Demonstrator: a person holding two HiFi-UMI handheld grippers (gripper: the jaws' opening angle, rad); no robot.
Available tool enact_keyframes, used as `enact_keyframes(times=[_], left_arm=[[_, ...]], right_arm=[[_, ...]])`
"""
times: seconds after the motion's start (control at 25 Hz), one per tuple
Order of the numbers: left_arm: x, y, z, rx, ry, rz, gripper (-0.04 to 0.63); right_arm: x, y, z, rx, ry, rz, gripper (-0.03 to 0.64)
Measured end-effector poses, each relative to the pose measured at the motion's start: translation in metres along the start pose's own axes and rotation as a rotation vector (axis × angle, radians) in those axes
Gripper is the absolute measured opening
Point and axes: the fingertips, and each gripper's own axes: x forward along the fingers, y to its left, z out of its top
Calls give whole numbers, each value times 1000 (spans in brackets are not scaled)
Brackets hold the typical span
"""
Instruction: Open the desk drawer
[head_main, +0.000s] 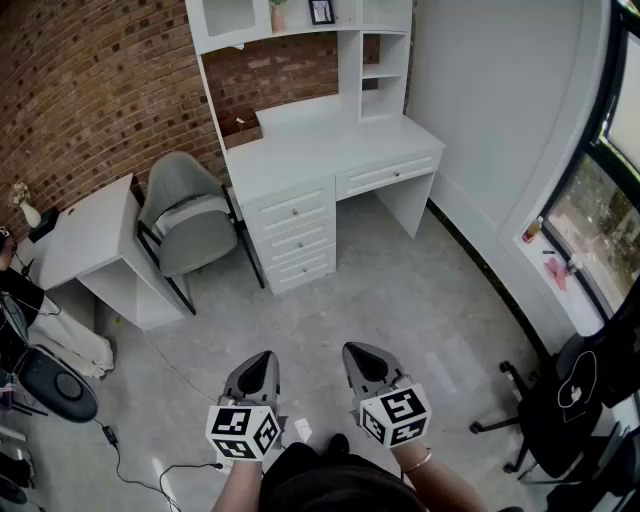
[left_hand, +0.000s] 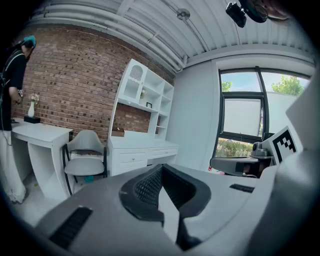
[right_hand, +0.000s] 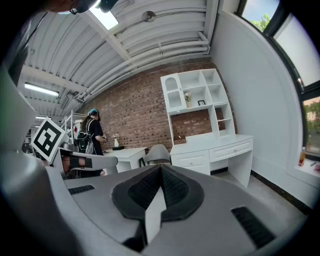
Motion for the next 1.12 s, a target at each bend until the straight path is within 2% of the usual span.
enact_keyframes(times=[0.24, 0.68, 0.92, 1.12], left_arm=[[-4, -5, -1, 9, -3, 6, 8], [-2, 3, 0, 20, 6, 33, 8], [18, 22, 1, 19, 24, 31, 9], [56, 54, 7, 7, 35, 22, 9]], right_arm=[[-10, -3, -2, -12, -7, -14, 5], [0, -5, -3, 37, -13, 22, 5], [29, -11, -4, 49, 6, 15, 5], [73, -23, -1, 55, 19, 3, 5]])
